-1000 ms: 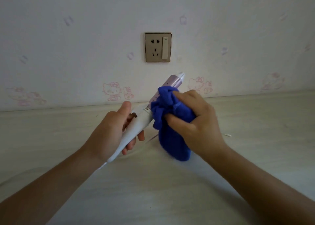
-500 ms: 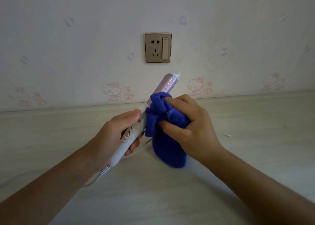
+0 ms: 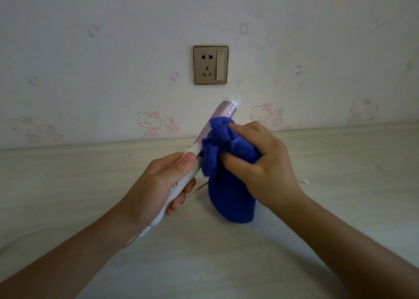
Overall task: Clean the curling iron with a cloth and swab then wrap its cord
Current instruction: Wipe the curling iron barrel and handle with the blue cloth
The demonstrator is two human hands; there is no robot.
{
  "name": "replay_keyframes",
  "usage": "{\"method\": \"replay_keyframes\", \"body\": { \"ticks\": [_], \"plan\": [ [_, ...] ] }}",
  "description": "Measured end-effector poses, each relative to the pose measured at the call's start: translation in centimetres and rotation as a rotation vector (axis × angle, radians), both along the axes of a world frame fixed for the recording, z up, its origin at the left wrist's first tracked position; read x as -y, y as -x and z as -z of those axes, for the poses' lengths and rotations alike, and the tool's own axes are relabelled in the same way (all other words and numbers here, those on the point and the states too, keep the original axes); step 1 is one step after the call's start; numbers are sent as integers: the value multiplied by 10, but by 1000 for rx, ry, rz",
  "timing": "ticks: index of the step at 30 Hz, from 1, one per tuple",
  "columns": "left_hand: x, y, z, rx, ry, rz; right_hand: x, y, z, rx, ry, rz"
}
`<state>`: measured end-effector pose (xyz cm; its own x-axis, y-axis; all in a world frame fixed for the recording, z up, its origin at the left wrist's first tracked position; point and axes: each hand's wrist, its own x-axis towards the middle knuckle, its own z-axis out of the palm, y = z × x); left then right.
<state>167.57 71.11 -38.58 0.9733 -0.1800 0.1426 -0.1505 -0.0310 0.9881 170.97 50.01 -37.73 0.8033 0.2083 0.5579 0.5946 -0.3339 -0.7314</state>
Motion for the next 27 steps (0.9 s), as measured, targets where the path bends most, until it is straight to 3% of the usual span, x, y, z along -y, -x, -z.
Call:
{"method": "replay_keyframes", "body": {
  "ticks": [8, 11, 17, 27],
  "plan": [
    [1, 0, 0, -24, -20, 95, 47, -31, -23, -136, -473, 246],
    [1, -2, 3, 9, -100, 97, 47, -32, -21, -99, -392, 203],
    [-4, 2, 2, 140, -306, -18, 37, -26, -19, -79, -16, 84],
    [-8, 4, 8, 158, -429, -70, 35, -22, -19, -235, 66, -149]
  ]
}}
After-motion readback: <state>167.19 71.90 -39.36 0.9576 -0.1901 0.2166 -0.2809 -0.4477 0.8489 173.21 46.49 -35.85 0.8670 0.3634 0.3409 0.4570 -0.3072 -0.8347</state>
